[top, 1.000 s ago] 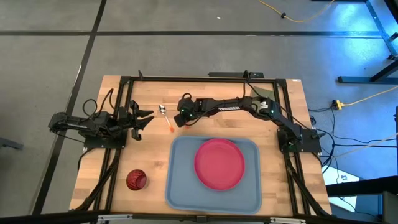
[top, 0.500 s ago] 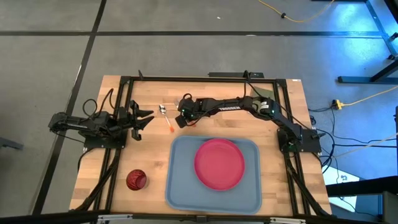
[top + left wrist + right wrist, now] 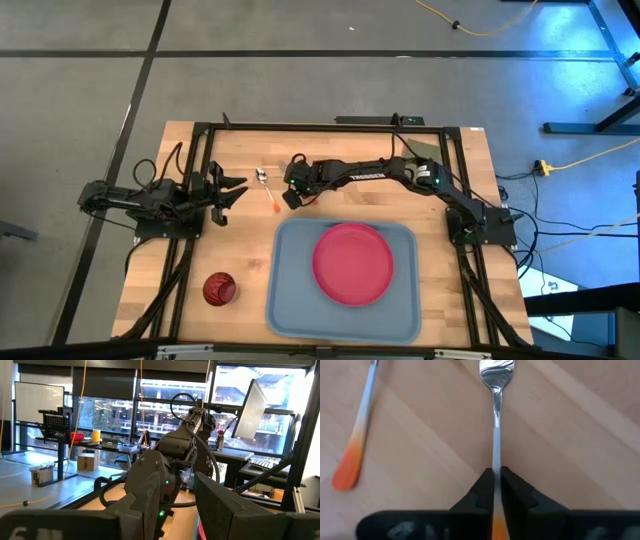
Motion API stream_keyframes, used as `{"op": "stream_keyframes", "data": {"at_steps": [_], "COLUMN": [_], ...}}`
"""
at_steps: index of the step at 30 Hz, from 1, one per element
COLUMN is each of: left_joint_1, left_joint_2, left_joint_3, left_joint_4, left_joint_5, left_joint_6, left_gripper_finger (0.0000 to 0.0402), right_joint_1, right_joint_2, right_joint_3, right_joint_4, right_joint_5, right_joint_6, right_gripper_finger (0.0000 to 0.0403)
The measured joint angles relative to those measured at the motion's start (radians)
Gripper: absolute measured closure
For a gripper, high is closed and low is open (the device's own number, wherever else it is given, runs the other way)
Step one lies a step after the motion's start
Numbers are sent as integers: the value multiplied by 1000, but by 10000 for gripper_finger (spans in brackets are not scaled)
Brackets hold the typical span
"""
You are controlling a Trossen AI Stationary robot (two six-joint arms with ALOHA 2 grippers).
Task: Pick and place plate/cup/fork/spoon on tray
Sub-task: Put the orange fork to the right of the pink plate on the blue serving tray
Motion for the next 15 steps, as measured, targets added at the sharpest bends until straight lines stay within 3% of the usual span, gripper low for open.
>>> {"op": "stream_keyframes", "data": {"at_steps": [15], "left_joint_1": [0], "left_joint_2": [0], "left_joint_3": [0], "left_joint_4": [0], "left_joint_5": [0], "left_joint_6": [0], "left_gripper_finger": [287], "right_joint_1": [31], "right_joint_2": [-20], "right_joint_3": [34], "right_joint_4": [-67], "right_joint_5": [92], "right_joint_6": [-12], "right_gripper_finger": [381]}}
